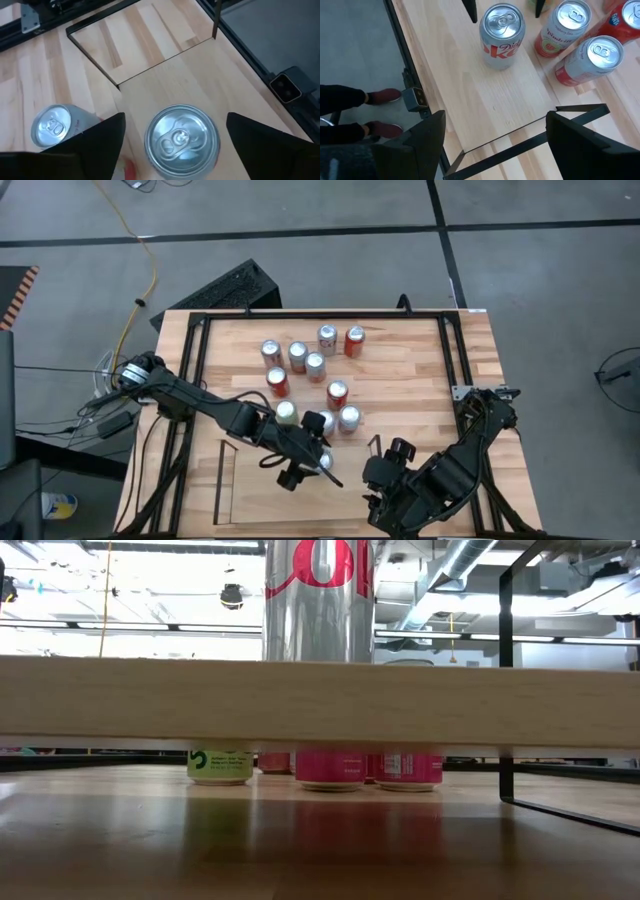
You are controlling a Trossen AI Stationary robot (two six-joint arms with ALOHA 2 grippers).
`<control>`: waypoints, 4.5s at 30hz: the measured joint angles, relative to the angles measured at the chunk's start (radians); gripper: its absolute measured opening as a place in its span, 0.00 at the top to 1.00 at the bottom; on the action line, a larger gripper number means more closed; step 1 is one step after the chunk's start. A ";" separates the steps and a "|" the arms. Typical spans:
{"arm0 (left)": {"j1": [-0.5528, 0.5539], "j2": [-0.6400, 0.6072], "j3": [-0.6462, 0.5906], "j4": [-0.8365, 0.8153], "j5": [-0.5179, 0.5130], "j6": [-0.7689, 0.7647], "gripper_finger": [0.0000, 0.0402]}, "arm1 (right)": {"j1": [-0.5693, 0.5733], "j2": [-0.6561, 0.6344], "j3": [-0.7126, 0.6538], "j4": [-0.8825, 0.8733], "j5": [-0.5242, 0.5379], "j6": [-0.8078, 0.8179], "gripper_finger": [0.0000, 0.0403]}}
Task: Place canned beverage on shelf
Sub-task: Put the silver soda can on the shelf
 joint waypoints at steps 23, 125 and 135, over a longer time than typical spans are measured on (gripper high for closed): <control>0.027 0.043 0.000 -0.035 0.080 -0.067 0.16 | -0.002 0.000 0.000 -0.001 0.018 0.000 0.22; -0.455 -0.264 -0.244 -0.110 0.066 -0.177 0.42 | -0.047 0.000 0.000 0.002 0.070 -0.079 0.22; -0.449 -0.285 -0.294 -0.048 0.079 -0.185 0.42 | -0.047 0.000 0.000 0.001 0.070 -0.079 0.22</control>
